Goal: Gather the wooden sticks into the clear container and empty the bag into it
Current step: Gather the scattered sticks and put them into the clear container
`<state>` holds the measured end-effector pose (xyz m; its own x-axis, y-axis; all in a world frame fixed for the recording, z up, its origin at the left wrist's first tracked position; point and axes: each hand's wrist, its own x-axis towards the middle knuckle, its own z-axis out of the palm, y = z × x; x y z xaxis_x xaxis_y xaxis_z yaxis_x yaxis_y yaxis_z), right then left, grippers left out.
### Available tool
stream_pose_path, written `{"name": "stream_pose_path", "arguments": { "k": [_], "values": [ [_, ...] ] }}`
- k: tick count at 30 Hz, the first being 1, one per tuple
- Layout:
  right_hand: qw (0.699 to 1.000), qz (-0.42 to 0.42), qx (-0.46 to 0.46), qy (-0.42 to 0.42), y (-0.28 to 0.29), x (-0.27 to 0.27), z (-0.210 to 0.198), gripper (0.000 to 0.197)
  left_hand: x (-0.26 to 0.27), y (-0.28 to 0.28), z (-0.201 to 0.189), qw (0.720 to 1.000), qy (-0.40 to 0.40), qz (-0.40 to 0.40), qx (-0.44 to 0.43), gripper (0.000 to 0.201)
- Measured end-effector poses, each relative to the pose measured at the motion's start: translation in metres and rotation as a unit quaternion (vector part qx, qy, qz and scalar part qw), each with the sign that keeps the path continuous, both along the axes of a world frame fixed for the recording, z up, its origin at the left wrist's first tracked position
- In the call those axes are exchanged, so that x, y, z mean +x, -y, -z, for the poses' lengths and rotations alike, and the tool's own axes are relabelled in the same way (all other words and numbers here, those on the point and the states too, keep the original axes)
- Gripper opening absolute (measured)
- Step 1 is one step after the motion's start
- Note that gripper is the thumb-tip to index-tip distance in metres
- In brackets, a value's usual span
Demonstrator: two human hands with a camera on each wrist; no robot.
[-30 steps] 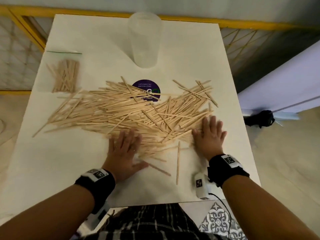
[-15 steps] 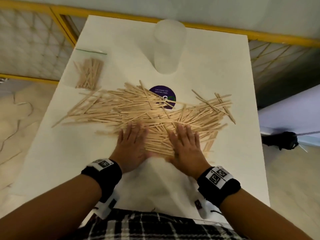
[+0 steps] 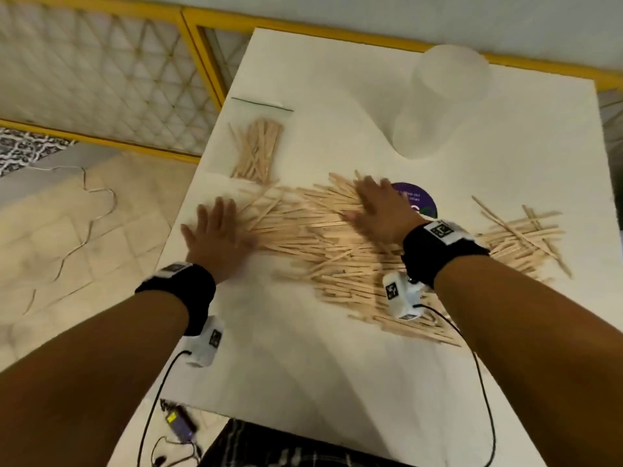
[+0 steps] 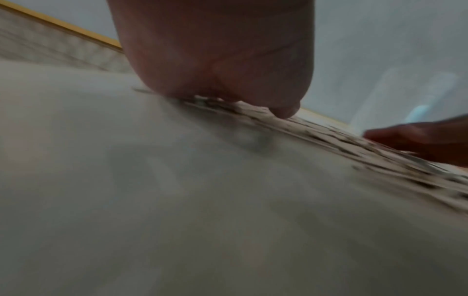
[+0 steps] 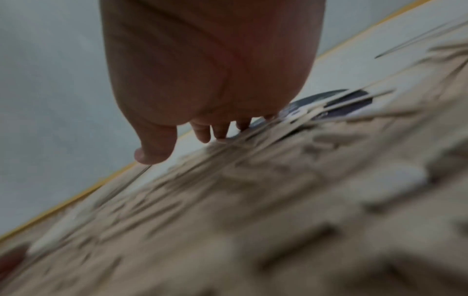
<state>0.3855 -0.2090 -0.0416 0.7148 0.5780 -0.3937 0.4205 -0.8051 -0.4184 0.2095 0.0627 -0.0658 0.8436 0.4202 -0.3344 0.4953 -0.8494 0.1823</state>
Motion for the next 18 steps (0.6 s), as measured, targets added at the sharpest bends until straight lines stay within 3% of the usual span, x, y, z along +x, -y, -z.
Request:
{"name": "stream_pose_path", "arguments": {
  "k": [4,8,11,14,16,18],
  "values": [
    [0.999,-0.052,0.006,0.000,0.010,-0.041,0.003,0.076,-0.005,0.034,0.004,0.988,0.018,0.150,-0.031,0.093],
    [0.998,-0.018,0.052,-0.006,0.021,-0.053,-0.013,0.078,-0.010,0.050,0.004,0.957,0.029,0.278,-0.076,0.095],
    [0.998,0.022,0.056,0.013,0.007,-0.049,-0.021,0.071,0.014,0.037,-0.001,0.957,0.082,0.273,-0.054,0.089],
    [0.998,0.020,-0.006,0.058,-0.005,-0.053,-0.015,0.075,0.040,0.023,-0.007,0.964,0.036,0.256,-0.058,0.094],
    [0.995,0.038,-0.038,0.087,-0.010,-0.058,-0.011,0.063,0.047,0.026,-0.013,0.956,0.047,0.287,-0.032,0.089],
    [0.992,0.035,-0.070,0.100,-0.014,-0.059,-0.013,0.047,0.050,0.035,-0.017,0.952,0.064,0.300,0.001,0.072]
  ]
}}
